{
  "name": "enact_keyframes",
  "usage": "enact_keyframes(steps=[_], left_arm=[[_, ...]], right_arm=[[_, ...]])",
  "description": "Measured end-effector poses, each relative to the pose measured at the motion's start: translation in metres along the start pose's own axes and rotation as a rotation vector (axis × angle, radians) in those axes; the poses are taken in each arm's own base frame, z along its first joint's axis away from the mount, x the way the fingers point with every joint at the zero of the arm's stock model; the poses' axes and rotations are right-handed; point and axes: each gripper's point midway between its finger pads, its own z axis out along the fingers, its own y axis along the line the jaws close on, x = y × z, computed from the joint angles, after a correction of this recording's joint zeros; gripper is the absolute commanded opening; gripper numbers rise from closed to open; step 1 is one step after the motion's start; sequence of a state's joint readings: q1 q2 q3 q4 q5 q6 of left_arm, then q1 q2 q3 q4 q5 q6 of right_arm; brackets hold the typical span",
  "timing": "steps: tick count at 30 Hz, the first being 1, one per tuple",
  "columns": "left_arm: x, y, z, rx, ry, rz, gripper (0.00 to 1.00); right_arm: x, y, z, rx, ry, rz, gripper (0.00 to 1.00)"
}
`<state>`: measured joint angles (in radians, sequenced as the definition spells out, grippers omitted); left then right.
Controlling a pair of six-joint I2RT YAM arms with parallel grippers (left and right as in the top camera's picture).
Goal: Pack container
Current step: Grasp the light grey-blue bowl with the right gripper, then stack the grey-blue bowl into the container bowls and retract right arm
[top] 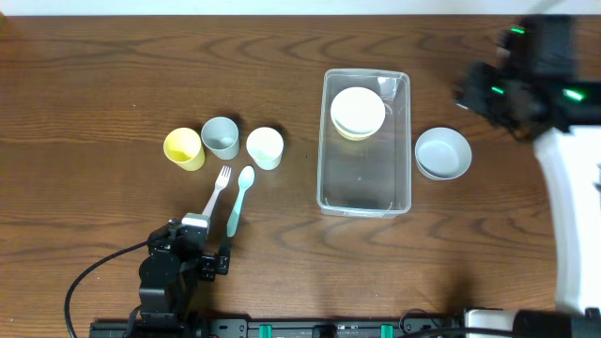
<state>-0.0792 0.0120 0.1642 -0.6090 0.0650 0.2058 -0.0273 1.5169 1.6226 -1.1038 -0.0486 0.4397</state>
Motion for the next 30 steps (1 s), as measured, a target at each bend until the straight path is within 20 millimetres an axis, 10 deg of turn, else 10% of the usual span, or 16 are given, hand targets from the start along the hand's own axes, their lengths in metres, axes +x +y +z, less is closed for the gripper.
enact_keyframes(steps=[3, 15, 20, 30], left_arm=[[0.000, 0.000, 0.000, 0.000, 0.000, 0.000, 0.98], [0.000, 0.000, 0.000, 0.000, 0.000, 0.000, 0.98], [0.000, 0.000, 0.000, 0.000, 0.000, 0.000, 0.98], [0.000, 0.000, 0.000, 0.000, 0.000, 0.000, 0.98]], right_arm=[[0.008, -0.036, 0.004, 0.110, 0.027, 0.045, 0.64], [0.102, -0.107, 0.148, 0.247, 0.251, 0.136, 0.56], [0.117, -0.113, 0.169, 0.256, 0.273, 0.185, 0.01], [0.102, -0.111, 0.147, 0.269, 0.213, 0.220, 0.01]])
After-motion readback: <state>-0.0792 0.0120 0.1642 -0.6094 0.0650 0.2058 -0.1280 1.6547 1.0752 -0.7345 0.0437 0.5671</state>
